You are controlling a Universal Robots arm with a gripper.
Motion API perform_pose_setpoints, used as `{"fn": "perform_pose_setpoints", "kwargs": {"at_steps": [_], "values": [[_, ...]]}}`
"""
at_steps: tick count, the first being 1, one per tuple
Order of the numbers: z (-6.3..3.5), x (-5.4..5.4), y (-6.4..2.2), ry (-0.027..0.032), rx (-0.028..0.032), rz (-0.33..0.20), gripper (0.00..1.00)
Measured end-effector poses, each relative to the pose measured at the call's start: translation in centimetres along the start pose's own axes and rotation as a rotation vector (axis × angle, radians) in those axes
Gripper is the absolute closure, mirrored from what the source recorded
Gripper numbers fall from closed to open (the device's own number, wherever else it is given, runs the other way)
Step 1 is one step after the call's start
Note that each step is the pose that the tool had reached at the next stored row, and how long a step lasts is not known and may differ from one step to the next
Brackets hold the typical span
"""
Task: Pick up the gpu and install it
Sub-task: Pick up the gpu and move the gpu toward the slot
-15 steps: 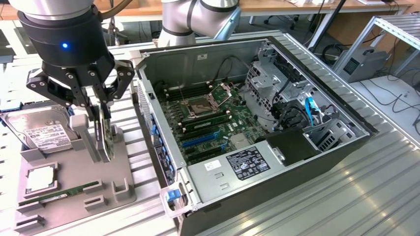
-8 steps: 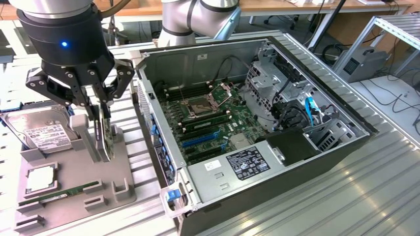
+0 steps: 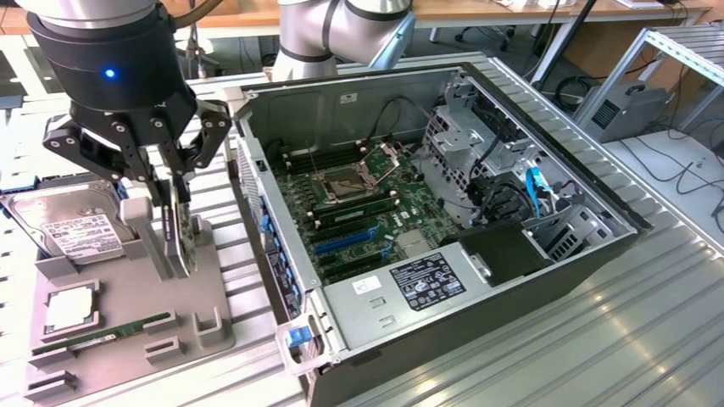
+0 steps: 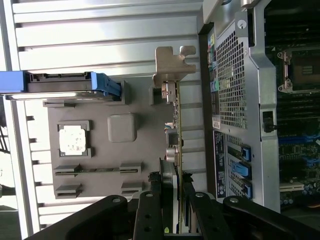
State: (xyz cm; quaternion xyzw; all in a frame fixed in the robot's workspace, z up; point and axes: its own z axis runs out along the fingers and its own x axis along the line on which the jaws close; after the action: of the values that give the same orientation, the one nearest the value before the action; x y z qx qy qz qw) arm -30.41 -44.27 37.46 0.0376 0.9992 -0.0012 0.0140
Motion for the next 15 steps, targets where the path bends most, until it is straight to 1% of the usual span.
{"fn": "perform_pose_setpoints", "kwargs": {"at_steps": [15], "values": [[-0.4,-0.02,0.0,0.0,-0.0001,0.0,0.73]]}}
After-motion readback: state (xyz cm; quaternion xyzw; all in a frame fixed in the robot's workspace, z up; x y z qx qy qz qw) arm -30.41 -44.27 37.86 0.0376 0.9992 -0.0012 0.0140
